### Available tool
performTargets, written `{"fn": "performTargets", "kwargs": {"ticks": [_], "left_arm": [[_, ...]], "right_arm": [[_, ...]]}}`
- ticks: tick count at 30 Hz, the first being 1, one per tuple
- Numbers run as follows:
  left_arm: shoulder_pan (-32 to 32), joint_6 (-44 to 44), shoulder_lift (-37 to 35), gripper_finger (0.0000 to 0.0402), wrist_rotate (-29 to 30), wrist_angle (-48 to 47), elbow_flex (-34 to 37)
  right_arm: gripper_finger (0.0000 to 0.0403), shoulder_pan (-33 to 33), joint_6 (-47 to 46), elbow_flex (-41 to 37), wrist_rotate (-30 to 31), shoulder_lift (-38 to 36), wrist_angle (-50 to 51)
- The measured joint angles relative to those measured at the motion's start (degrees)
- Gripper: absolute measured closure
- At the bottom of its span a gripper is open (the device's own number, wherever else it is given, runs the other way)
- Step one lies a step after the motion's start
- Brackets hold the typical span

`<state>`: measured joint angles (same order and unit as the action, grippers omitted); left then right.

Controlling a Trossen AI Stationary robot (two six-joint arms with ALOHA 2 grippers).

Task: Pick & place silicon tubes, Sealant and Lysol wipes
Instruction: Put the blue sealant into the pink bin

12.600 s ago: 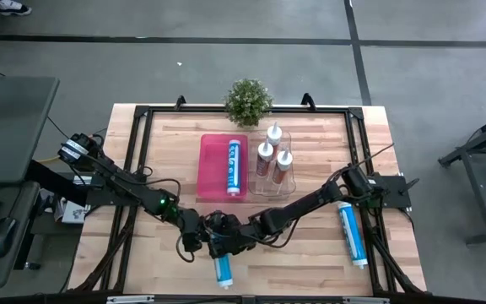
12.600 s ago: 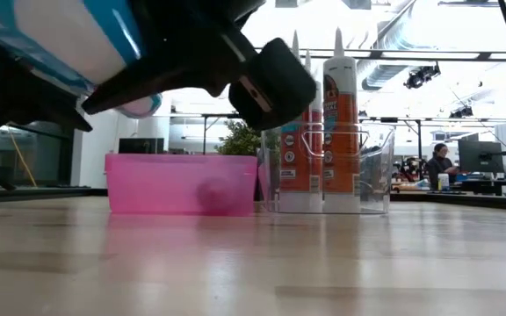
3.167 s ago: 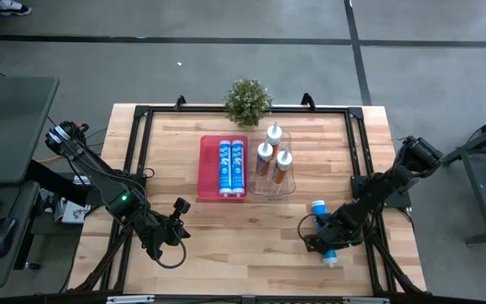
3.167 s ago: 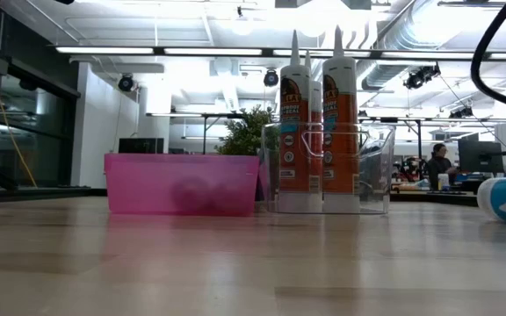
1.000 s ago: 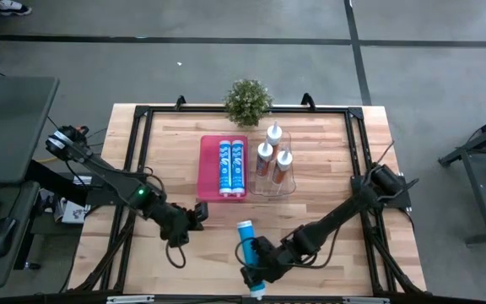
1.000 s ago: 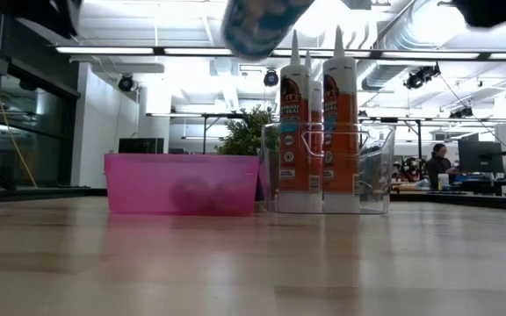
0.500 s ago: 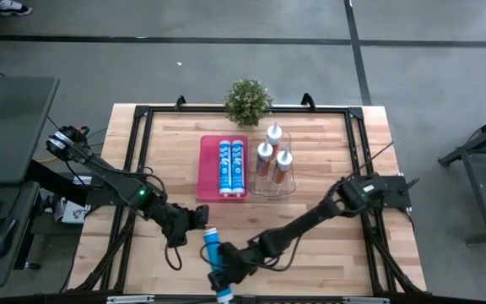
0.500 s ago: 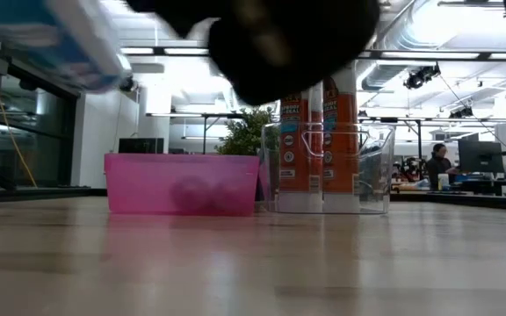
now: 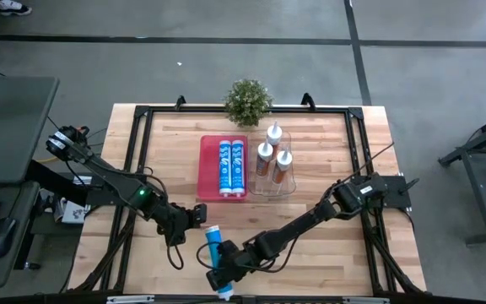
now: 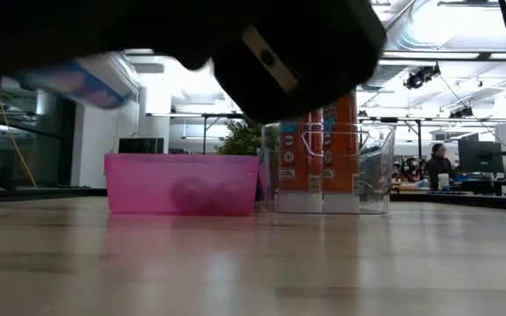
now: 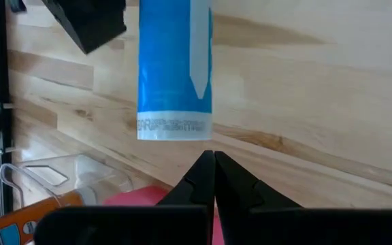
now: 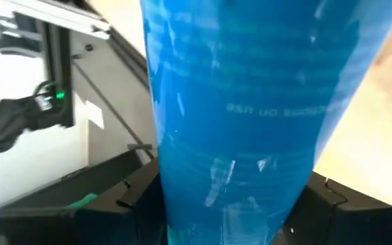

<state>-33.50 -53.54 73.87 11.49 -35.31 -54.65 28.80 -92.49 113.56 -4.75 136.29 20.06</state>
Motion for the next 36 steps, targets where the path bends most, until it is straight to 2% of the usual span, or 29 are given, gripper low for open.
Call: {"fn": "performTargets", "kwargs": {"ticks": [16,21,25,36], "left_arm": [[0.1,-0.2,0.0,0.0402,0.0,0.0,0.0],[0.1,-0.2,1.9,0.0390,4.2,0.0,-0.1],[0.1,-0.2,3.5,0.0349,4.5,-0.1,-0.1],[0.1,3.9,4.7,0.0171,4.9,2.7,-0.1]], "right_arm": [[0.0190,-5.2,1.3,-0.1,-3.7,0.0,1.4],[0.0191,-5.2,1.5,-0.1,-4.5,0.0,1.4],[0.0191,-5.2,1.4,-0.1,-4.4,0.0,1.6],[0.0191,-5.2,0.7,-0.2,-4.3,0.0,2.1]]}}
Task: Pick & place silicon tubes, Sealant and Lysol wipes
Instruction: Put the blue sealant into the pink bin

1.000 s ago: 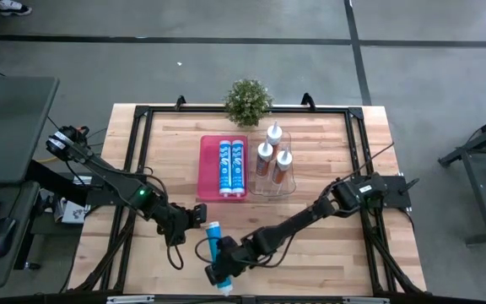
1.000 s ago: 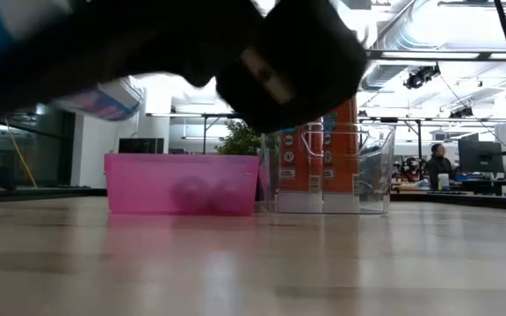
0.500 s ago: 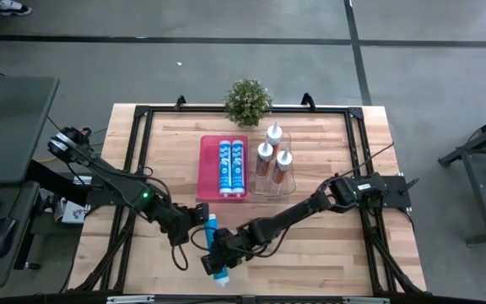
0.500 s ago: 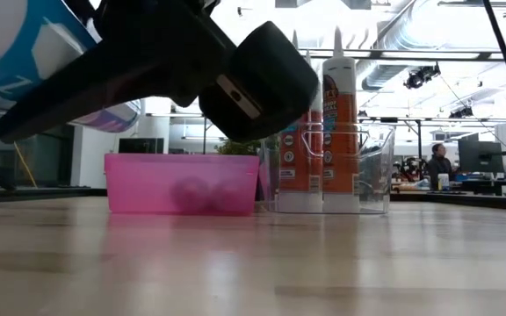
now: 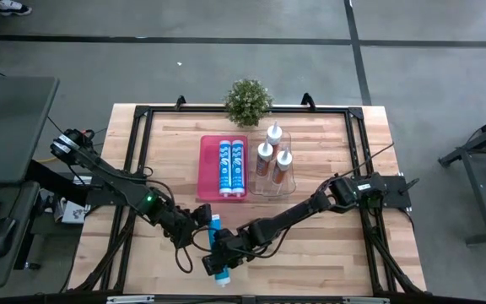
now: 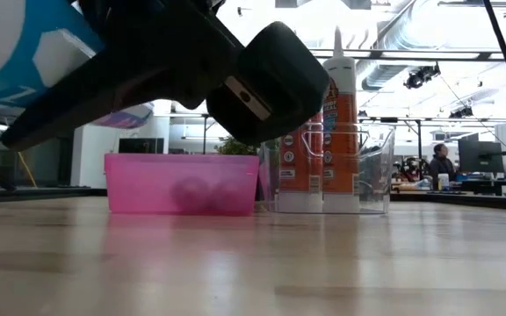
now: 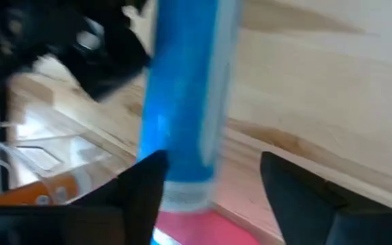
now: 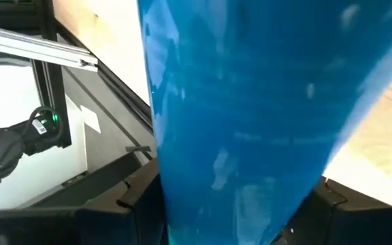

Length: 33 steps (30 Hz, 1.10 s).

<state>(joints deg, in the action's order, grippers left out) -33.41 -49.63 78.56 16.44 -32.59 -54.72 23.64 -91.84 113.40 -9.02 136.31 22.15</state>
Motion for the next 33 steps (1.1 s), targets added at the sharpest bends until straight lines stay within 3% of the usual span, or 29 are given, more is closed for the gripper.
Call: {"fn": "performTargets", "kwargs": {"ticks": [5,10,13,27,33], "left_arm": [[0.0,0.1,0.0,0.0118,2.5,2.7,0.0],[0.0,0.2,0.1,0.0099,1.2,2.8,0.0],[0.0,-0.2,0.8,0.0098,-1.5,2.9,0.0],[0.0,-1.7,3.9,0.0099,0.6,2.9,0.0],[0.0,-2.8,3.9,0.0143,0.6,3.1,0.0]], "right_arm": [[0.0191,-0.1,1.2,0.0,0.1,0.0,-0.8],[0.0191,-0.2,1.2,0.0,0.5,0.0,-1.8],[0.0191,-0.4,1.2,0.0,1.2,0.0,-4.0],[0.0191,-0.8,2.3,0.0,2.2,0.0,-9.0],[0.0191,-0.8,2.6,0.0,2.4,0.0,-8.6]]}}
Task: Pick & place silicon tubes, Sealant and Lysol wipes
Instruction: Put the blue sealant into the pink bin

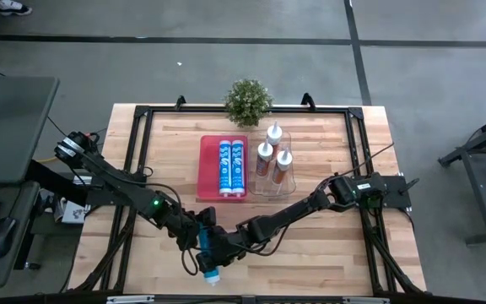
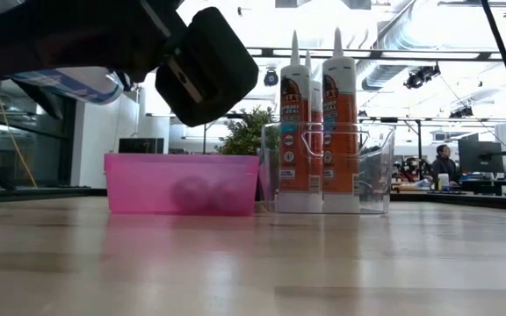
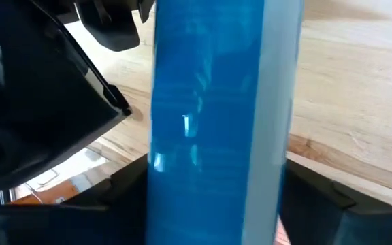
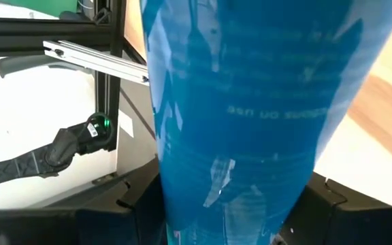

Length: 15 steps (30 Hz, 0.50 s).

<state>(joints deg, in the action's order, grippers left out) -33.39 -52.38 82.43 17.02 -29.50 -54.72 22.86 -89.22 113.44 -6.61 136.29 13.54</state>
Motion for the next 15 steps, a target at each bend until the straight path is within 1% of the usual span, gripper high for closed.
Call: {"fn": "performTargets", "kwargs": {"ticks": [5,15], "left_arm": [[0.0,-0.3,0.0,0.0203,0.1,-0.1,0.0],[0.0,-0.2,0.0,0.0204,0.0,-0.2,0.0]], "right_arm": [[0.0191,0.0,0.3,0.0,-0.2,0.0,0.1],[0.0191,0.0,0.5,0.0,0.2,0.0,0.3]]}}
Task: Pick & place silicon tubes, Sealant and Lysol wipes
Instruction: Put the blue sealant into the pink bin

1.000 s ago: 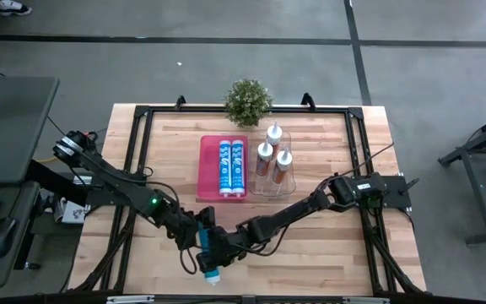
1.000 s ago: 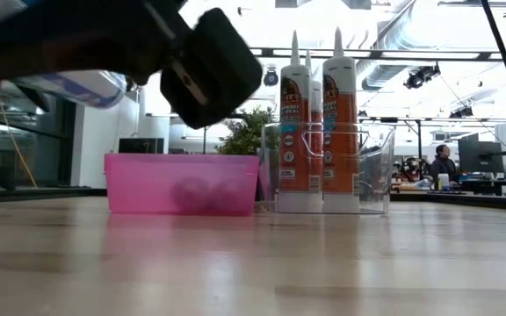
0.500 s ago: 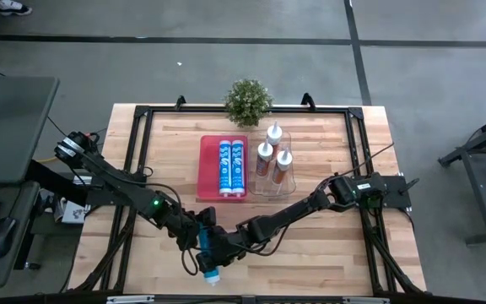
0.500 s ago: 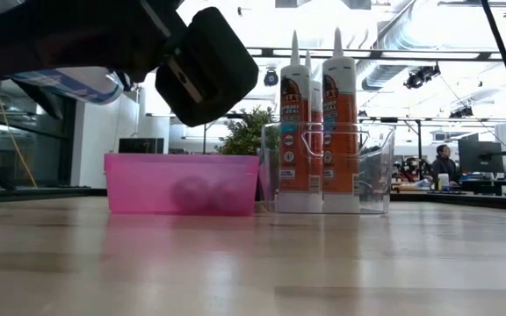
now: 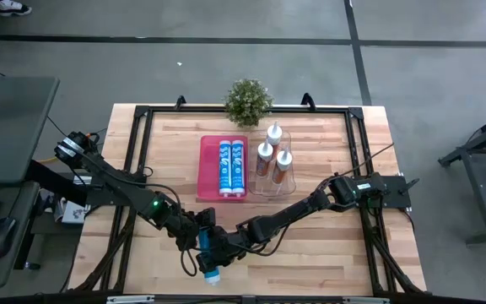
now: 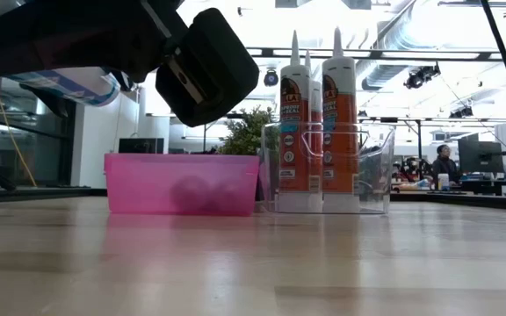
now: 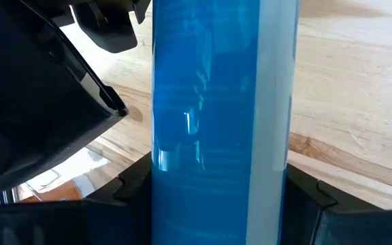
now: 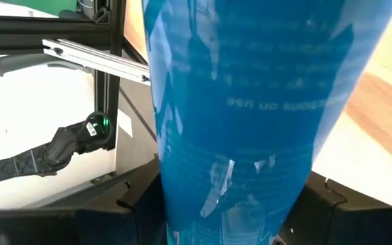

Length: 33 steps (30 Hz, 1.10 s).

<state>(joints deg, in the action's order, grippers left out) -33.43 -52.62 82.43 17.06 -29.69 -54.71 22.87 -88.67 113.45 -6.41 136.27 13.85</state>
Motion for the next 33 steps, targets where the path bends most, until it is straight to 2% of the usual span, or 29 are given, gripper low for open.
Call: {"fn": "performTargets", "kwargs": {"ticks": [14,22,29,33], "left_arm": [[-0.3,2.4,-0.1,0.0204,-0.4,-3.0,0.0],[-0.4,4.9,0.0,0.0204,-3.4,-4.4,0.2],[-0.4,5.2,0.0,0.0204,-3.2,-5.7,0.1],[-0.3,5.0,-0.3,0.0204,-2.0,-11.1,0.1]], "right_arm": [[0.0191,-0.1,0.4,0.0,0.4,0.0,-0.1],[0.0108,0.3,1.1,0.1,-0.6,-0.1,-1.9],[0.0099,1.0,1.4,0.2,-2.0,-0.6,-1.5],[0.0098,2.4,1.8,0.3,-2.1,-3.0,2.8]]}}
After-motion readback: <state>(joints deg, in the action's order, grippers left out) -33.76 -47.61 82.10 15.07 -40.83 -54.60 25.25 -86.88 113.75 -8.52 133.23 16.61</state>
